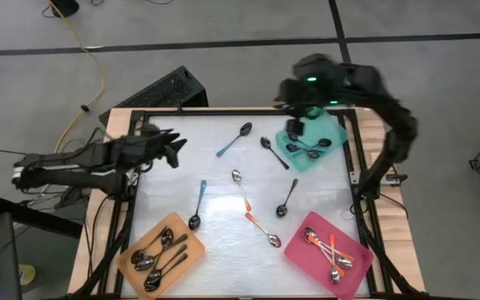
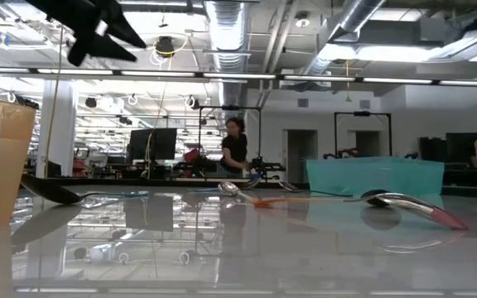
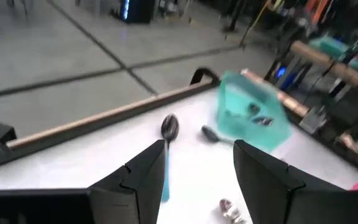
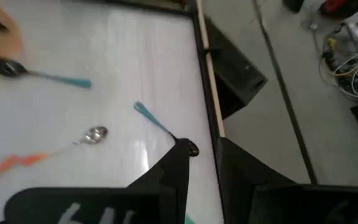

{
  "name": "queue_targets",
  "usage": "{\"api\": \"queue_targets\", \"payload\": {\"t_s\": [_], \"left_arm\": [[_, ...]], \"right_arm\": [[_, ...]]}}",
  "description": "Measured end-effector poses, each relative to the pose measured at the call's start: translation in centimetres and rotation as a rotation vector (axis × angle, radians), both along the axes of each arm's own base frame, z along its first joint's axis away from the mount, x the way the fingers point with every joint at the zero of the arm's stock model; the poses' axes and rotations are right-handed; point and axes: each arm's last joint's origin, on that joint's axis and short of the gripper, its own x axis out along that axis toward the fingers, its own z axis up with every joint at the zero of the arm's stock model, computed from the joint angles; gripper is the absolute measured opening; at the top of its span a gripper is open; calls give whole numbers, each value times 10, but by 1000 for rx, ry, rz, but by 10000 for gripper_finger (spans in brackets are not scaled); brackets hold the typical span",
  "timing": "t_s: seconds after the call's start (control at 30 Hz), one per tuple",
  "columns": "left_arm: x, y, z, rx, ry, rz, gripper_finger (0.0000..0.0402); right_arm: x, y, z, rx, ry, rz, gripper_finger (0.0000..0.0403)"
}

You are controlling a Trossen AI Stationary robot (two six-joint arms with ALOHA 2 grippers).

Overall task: Sort silverware by color (type)
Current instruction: Put the blue spoon into the blue bin

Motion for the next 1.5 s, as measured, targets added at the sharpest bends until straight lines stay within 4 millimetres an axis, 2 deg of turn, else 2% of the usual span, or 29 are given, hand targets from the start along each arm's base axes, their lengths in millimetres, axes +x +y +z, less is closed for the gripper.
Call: {"api": "queue_targets", "payload": {"t_s": [0.17, 0.33, 0.43, 0.73, 1.0, 1.2, 1.37, 1.5], "left_arm": [[24, 26, -10, -50, 63, -77, 176], [50, 56, -26, -59, 115, -139, 201], [64, 71, -39, -20, 176, -157, 217], [109, 101, -95, 26, 320, -177, 243], [135, 114, -143, -15, 347, -157, 242], [157, 115, -170, -3, 453, -185, 242], [171, 112, -187, 56, 562, -111, 242], [178, 113, -200, 30, 566, -82, 241]], "right_arm": [[-42, 20, 25, 40, -93, -24, 92], [-67, 38, 36, 70, -135, -3, 92], [-73, 46, 37, 83, -127, 16, 92], [-72, 59, 29, 125, -39, 47, 92], [-63, 63, 16, 145, 28, 52, 92], [-55, 62, 4, 157, 81, 42, 92], [-48, 61, -7, 165, 116, 36, 92], [-45, 61, -12, 172, 135, 30, 92]]}}
